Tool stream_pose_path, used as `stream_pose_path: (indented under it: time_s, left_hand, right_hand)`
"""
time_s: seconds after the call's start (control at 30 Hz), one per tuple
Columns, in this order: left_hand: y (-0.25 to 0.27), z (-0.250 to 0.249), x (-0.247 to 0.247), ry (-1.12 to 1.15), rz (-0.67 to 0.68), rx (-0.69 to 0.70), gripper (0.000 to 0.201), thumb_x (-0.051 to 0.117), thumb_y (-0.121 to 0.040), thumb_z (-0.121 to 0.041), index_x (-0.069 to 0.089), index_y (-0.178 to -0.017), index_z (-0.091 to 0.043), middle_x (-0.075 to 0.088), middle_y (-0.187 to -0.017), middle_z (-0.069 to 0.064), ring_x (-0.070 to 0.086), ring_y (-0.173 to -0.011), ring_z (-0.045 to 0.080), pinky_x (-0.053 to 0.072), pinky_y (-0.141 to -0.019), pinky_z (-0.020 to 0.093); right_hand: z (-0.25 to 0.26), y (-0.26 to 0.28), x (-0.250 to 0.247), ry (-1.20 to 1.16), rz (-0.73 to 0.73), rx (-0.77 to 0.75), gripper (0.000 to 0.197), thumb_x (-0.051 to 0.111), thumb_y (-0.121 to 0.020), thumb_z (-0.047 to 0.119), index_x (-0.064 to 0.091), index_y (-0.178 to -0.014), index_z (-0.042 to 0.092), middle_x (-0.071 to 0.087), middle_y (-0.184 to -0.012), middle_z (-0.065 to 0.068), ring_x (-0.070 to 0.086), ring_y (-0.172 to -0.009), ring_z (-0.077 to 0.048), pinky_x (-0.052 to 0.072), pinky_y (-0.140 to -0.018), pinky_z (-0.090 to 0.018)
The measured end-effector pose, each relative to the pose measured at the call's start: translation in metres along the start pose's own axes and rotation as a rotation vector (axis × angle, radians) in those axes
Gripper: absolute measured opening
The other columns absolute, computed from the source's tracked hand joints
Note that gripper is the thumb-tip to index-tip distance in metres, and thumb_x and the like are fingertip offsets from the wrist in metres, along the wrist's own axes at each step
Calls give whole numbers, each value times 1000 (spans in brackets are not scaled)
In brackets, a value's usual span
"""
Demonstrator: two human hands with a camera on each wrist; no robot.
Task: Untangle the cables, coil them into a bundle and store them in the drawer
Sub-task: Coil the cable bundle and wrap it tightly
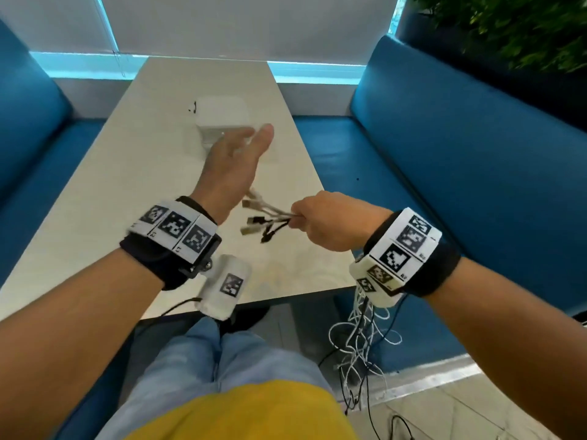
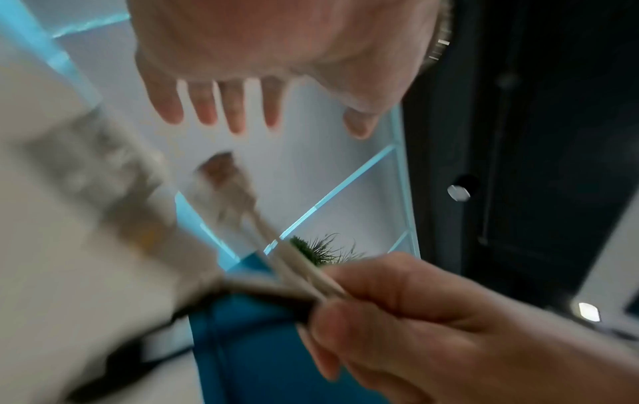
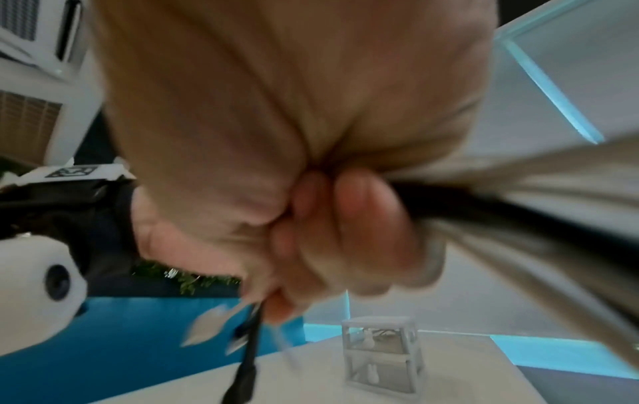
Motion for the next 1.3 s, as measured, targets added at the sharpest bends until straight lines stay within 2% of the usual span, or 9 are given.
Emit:
stream_pose_path:
  time_s: [0.1, 0.17, 0.3, 0.43, 0.7, 0.87, 1.03, 1.17, 1.3]
  left_hand:
    - [5, -4, -3, -255, 412, 69, 55, 31, -96, -62, 72, -96, -26, 72, -100, -9, 63, -101, 4, 42, -101, 36]
    - [14, 2, -2, -394, 645, 22, 75, 17, -94, -68, 72, -85, -17, 75, -85, -1, 68, -85, 9, 49, -91, 37]
    - [25, 16, -15, -350, 673, -113, 71, 19, -88, -69, 66, -71, -19, 62, -57, 6, 59, -54, 22, 43, -50, 26]
    - [31, 30, -30, -135, 696, -236, 58, 41, -83, -65, 66, -100, -16, 33, -50, -4, 57, -57, 17, 39, -59, 34]
    - [42, 59, -76, 302, 496, -465, 60, 51, -86, -49, 57, -120, 1, 26, -47, -6, 48, -50, 12, 48, -58, 26]
    - [58, 85, -101, 637, 331, -641, 31, 47, -97, -35, 58, -98, -6, 28, -45, -7, 46, -45, 10, 51, -53, 23]
    - [61, 114, -119, 1012, 49, -736, 26, 41, -103, -26, 51, -83, -11, 35, -47, -6, 45, -40, 8, 52, -52, 22]
    - [54, 133, -129, 1326, -173, -762, 32, 42, -103, -26, 49, -77, -10, 35, -46, -4, 44, -38, 10, 52, -56, 25]
    - [42, 138, -124, 1414, -204, -747, 24, 40, -104, -22, 60, -104, -8, 47, -61, -1, 57, -61, 9, 58, -67, 27]
  right_hand:
    - [15, -9, -8, -66, 131, -152, 20, 38, -103, 27, 56, -98, 18, 54, -85, 7, 52, -87, -18, 38, -75, -29]
    - [24, -15, -18, -150, 152, -252, 22, 38, -102, 19, 60, -105, 16, 57, -93, 10, 53, -91, -8, 40, -84, -21]
    - [27, -27, -36, -172, 113, -300, 20, 42, -100, 18, 58, -88, 20, 56, -82, 8, 51, -76, -5, 40, -67, -11]
    - [32, -41, -38, -253, 149, -290, 28, 47, -98, 21, 59, -72, 22, 55, -68, 7, 47, -59, -7, 41, -56, -16]
    - [77, -89, -29, -339, 26, -328, 30, 60, -88, 29, 67, -71, 5, 50, -54, -1, 41, -47, -9, 35, -46, -19]
    - [107, -131, -10, -485, -50, -283, 34, 83, -67, 33, 65, -80, 9, 62, -61, -2, 50, -52, -8, 39, -52, -20]
    - [128, -159, 28, -491, -71, -250, 27, 74, -78, 41, 67, -85, 15, 62, -70, 4, 55, -64, -10, 41, -64, -26]
    - [134, -151, 31, -588, -213, -296, 25, 57, -92, 45, 68, -100, 24, 69, -99, 8, 61, -94, -9, 45, -85, -28]
    - [156, -128, 35, -724, -211, -415, 25, 50, -97, 40, 68, -105, 24, 65, -103, 13, 57, -103, -4, 42, -92, -24]
Point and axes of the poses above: each hand's wrist, its own y-axis away from the middle knuckle, its own x-axis out of the palm, z = x × y, the point moved 3 cm from there along -y, towards the middle knuckle
